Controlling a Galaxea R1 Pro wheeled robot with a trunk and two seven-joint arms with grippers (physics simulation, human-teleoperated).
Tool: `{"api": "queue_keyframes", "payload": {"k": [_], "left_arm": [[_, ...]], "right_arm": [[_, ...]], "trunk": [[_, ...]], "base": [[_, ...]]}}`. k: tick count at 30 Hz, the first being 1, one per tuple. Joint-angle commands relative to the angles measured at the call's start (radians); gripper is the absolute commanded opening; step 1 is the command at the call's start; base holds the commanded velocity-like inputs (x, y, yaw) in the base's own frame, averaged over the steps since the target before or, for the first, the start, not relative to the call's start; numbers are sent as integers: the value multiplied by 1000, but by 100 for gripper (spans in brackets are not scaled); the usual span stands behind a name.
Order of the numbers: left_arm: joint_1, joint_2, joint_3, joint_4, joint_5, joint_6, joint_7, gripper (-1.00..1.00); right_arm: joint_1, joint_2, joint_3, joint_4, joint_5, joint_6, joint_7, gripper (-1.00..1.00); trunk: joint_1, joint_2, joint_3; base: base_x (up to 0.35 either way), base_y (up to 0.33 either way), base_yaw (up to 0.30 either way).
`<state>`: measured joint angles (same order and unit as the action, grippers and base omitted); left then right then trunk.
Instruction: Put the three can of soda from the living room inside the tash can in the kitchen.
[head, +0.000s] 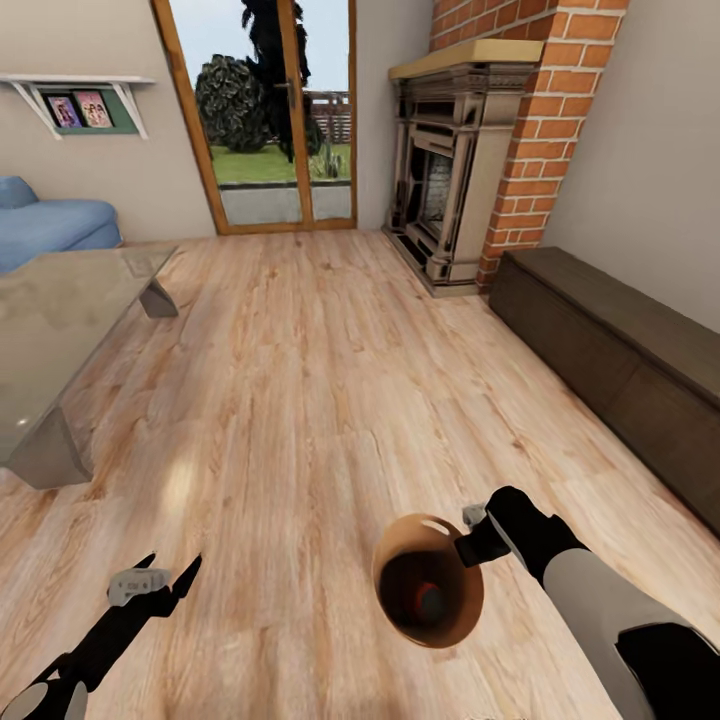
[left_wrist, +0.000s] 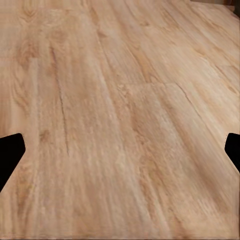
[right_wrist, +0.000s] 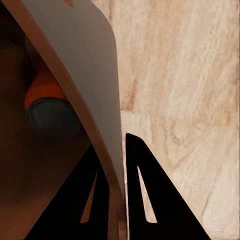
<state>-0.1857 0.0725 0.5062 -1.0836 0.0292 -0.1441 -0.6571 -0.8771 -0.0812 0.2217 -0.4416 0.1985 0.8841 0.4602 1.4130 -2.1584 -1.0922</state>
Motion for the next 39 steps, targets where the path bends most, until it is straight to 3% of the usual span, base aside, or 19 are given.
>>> {"api": "queue_keyframes", "payload": {"k": [1, 17, 27, 39], "left_arm": [[6, 0, 0, 0, 0, 0, 1, 100], [14, 0, 0, 1, 0, 0, 2, 100], [14, 0, 0, 2, 0, 0, 3, 100], [14, 1, 0, 2, 1, 6, -1, 100]], "right_arm": [[0, -2, 2, 0, -33, 6, 7, -100], [0, 12, 16, 1, -35, 4, 2, -100], [5, 22, 42, 1, -35, 3, -1, -100], [7, 30, 47, 1, -35, 3, -2, -100]], "trunk": [[0, 0, 0], [0, 0, 0], [0, 0, 0], [0, 0, 0]], "base": [[-177, -250, 156], [-180, -248, 21], [-145, -253, 202], [234, -66, 253]]}}
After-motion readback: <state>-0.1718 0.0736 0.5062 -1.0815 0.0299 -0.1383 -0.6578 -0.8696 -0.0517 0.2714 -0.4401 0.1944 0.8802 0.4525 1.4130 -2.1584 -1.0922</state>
